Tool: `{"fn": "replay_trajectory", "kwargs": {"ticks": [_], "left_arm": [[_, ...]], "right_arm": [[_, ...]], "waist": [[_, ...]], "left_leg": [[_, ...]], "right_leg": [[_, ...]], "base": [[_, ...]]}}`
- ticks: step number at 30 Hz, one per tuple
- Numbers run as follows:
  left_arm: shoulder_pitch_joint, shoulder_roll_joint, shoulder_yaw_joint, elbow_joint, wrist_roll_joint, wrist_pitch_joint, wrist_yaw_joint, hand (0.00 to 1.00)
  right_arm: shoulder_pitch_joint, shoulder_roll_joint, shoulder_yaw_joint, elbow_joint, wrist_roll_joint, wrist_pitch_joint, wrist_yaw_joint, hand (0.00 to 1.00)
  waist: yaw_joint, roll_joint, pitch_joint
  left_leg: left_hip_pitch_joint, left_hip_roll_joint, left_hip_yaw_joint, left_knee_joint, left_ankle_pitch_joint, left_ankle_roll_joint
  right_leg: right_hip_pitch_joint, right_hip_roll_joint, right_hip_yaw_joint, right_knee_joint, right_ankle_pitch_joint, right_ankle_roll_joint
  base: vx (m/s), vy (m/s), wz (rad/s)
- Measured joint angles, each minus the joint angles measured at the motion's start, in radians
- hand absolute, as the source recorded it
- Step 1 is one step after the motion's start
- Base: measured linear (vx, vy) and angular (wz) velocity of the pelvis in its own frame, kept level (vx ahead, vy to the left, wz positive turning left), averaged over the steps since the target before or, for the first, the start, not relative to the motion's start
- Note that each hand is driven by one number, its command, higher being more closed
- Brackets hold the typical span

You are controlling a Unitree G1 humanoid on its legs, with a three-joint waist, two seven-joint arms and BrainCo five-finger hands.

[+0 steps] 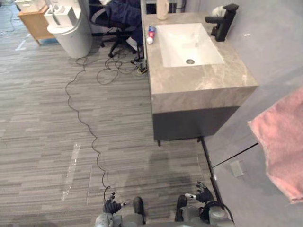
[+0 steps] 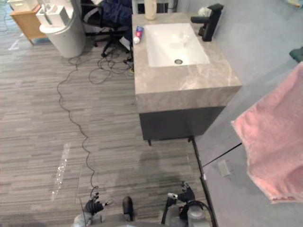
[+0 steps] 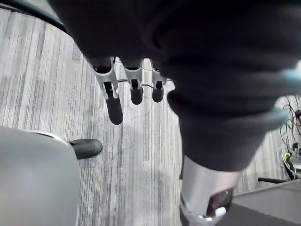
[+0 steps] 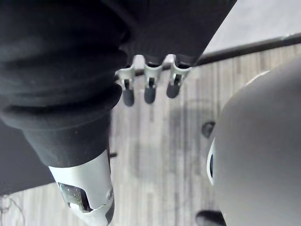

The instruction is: Organize washtable

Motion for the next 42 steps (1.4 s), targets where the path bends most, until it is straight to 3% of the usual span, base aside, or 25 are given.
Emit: {"fn": "replay_trajectory", "kwargs": {"ticks": [4, 15, 25, 38, 39, 42], "left_arm": [[0.000, 0.000, 0.007, 0.001, 0.000, -0.005, -0.001, 0.00], [-0.001, 0.007, 0.033, 0.013, -0.007, -0.007, -0.003, 0.00], [-0.006, 0.011, 0.044, 0.018, -0.013, -0.011, -0.001, 0.00], [-0.009, 0.010, 0.066, 0.024, -0.013, -0.010, -0.001, 0.00], [-0.010, 0.017, 0.062, 0.030, -0.010, -0.008, -0.001, 0.00], [-0.010, 0.017, 0.062, 0.030, -0.010, -0.008, -0.001, 0.00]], "right_arm": [[-0.003, -0.003, 0.041, 0.000, -0.029, 0.000, -0.001, 0.00], [-0.013, 0.014, 0.102, 0.005, -0.067, -0.004, 0.002, 0.00], [-0.064, 0.016, 0.165, 0.046, -0.106, -0.005, 0.011, 0.00], [-0.065, 0.015, 0.165, 0.085, -0.107, -0.003, 0.018, 0.00], [-0.089, 0.022, 0.106, 0.125, -0.111, 0.020, 0.001, 0.00], [-0.089, 0.021, 0.106, 0.125, -0.111, 0.020, 0.001, 0.00]], "waist": [[0.001, -0.002, 0.001], [0.003, -0.030, -0.001], [0.030, -0.043, 0.000], [0.032, -0.048, 0.007], [0.036, -0.052, 0.004], [0.036, -0.052, 0.004]], "left_leg": [[-0.009, 0.000, -0.010, 0.000, 0.000, 0.000], [0.032, -0.034, -0.024, 0.000, -0.001, 0.002], [0.077, -0.063, -0.044, 0.007, -0.023, 0.043], [0.112, -0.081, -0.046, 0.000, -0.040, 0.055], [0.142, -0.106, -0.034, 0.001, -0.073, 0.073], [0.143, -0.106, -0.034, 0.001, -0.073, 0.073]], "right_leg": [[0.009, 0.024, 0.052, -0.024, -0.017, 0.026], [0.045, 0.014, 0.113, -0.029, -0.017, 0.026], [0.098, 0.007, 0.138, -0.024, 0.002, 0.021], [0.127, -0.017, 0.144, -0.013, -0.031, 0.037], [0.165, -0.026, 0.168, -0.047, -0.028, 0.049], [0.165, -0.026, 0.169, -0.044, -0.028, 0.049]], "base": [[-0.09, 0.023, 0.09], [0.03, 0.023, 0.04], [0.11, 0.015, 0.08], [-0.01, 0.018, 0.02], [0.00, 0.000, 0.00], [0.00, 0.000, 0.00]]}}
